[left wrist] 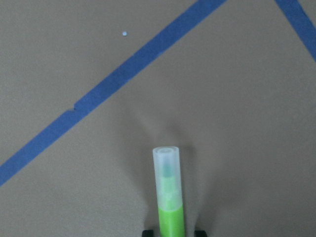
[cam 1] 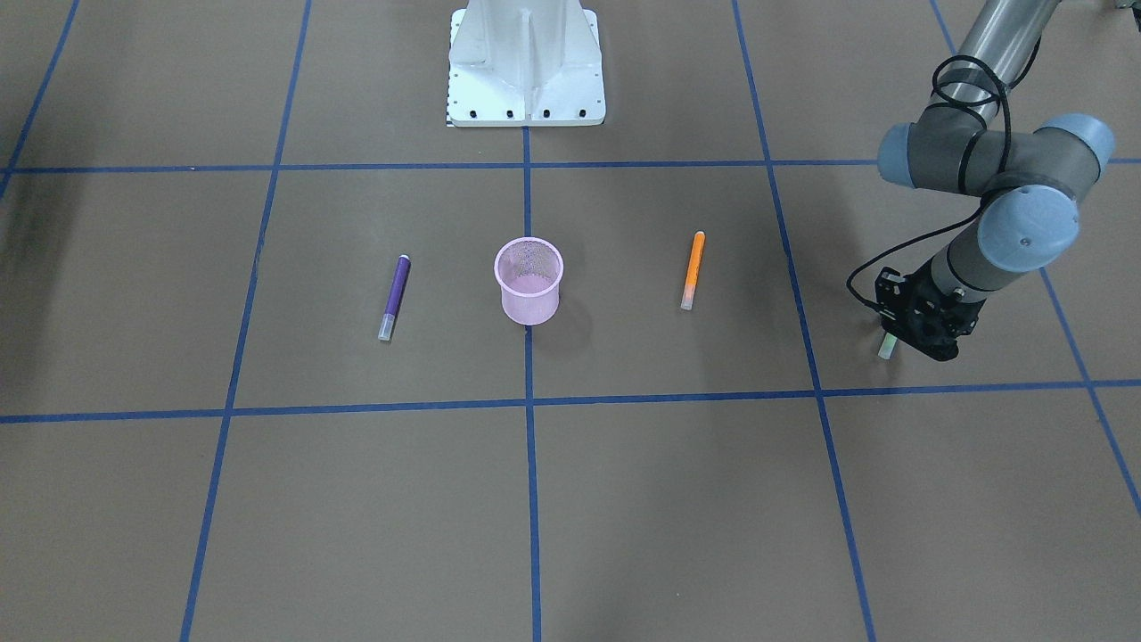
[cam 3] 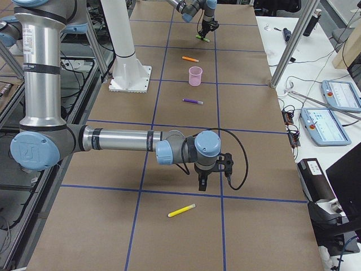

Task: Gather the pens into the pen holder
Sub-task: 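Lower the left gripper onto the green marker and close on it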

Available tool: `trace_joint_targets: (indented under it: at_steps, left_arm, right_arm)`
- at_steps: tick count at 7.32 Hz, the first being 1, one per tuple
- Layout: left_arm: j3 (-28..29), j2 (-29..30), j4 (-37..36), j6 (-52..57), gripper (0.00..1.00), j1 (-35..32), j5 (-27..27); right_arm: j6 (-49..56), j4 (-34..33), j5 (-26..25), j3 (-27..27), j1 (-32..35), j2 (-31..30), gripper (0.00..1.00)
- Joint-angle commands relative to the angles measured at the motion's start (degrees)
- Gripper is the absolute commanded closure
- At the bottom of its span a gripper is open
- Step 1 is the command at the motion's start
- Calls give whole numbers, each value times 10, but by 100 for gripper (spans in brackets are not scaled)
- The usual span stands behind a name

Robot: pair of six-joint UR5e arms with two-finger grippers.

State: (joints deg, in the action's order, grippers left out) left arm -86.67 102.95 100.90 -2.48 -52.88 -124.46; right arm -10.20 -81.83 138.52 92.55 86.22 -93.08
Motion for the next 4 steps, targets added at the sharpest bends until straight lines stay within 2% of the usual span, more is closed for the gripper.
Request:
trace_joint_targets:
  at_steps: [1, 2, 4]
  left_arm:
    - [-3, -6, 1, -2, 100, -1, -27]
    - [-10, -3, 2, -5, 100, -2, -31]
    - [-81, 1, -3, -16, 100, -11, -32]
  right_arm:
    - [0, 1, 0, 0, 0, 0, 0]
    - [0, 0, 0, 0, 0, 0, 0]
    - [0, 1, 1, 1, 0, 0, 0]
